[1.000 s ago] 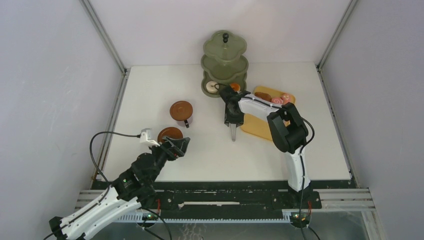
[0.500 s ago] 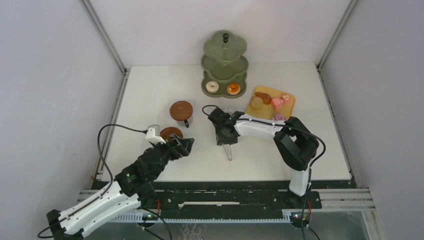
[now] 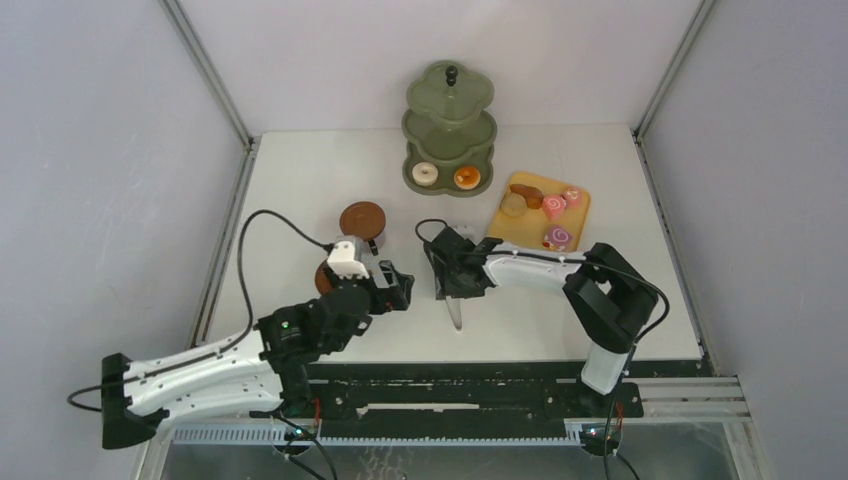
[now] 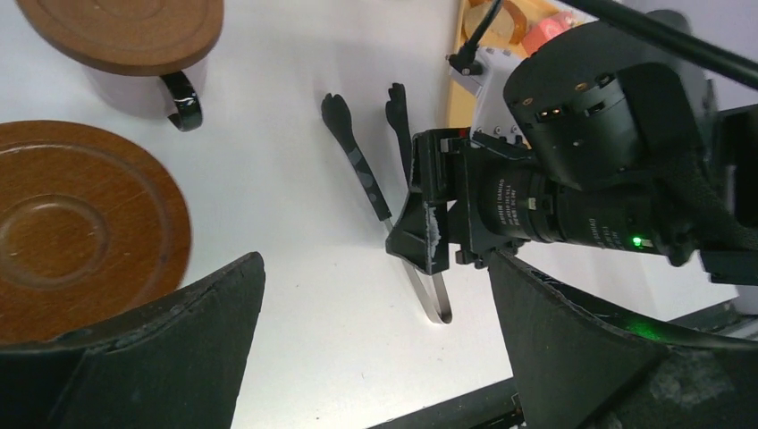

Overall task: Serve the afternoon tea
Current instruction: Adjust the clamp at the center of the board.

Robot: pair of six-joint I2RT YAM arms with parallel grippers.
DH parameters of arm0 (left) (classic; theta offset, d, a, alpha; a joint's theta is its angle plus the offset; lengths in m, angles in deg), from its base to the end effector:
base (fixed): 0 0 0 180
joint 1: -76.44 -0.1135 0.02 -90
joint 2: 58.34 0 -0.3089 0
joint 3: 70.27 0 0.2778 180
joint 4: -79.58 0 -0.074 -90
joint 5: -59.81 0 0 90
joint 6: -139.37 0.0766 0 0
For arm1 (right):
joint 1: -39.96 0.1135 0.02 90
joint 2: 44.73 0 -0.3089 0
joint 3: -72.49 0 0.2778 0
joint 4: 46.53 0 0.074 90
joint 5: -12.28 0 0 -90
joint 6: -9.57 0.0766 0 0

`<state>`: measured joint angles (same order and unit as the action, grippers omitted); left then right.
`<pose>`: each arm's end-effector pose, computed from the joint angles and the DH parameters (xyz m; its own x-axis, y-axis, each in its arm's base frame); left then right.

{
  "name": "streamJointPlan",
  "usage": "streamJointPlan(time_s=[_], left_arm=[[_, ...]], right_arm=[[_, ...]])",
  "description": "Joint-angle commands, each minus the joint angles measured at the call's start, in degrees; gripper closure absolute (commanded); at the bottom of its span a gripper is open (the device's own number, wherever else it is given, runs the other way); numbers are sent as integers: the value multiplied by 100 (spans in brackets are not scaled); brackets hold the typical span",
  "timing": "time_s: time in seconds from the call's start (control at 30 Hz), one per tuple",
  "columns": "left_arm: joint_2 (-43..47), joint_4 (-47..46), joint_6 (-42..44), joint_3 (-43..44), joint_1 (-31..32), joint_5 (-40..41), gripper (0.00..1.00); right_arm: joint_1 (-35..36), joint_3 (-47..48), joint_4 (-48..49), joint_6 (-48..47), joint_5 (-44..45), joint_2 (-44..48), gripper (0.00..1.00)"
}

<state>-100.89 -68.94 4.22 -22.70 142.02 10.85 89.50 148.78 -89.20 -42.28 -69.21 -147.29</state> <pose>0.1232 -0.1496 0.2880 -0.4445 -0.3144 -0.8388 0.1824 0.8850 -0.4284 0.2618 0.2895 0.1523 -0.9197 -0.1369 -0.3679 -0.1905 0.9751 0.1134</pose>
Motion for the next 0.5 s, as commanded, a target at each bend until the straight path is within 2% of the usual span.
streamJointPlan(time_s=[0.0,0.23,0.47], left_arm=[[-685,170,-195,609,386,594,0],[-1629,26,-552,881,504,660,0],[-2794,2,-471,1459,499,727,0]], right_arm=[[-41,-303,276,157,58,799,33],[-287,-843,403,118,47,1519,34],[-598,-1011,719,48,-177,1515,43]])
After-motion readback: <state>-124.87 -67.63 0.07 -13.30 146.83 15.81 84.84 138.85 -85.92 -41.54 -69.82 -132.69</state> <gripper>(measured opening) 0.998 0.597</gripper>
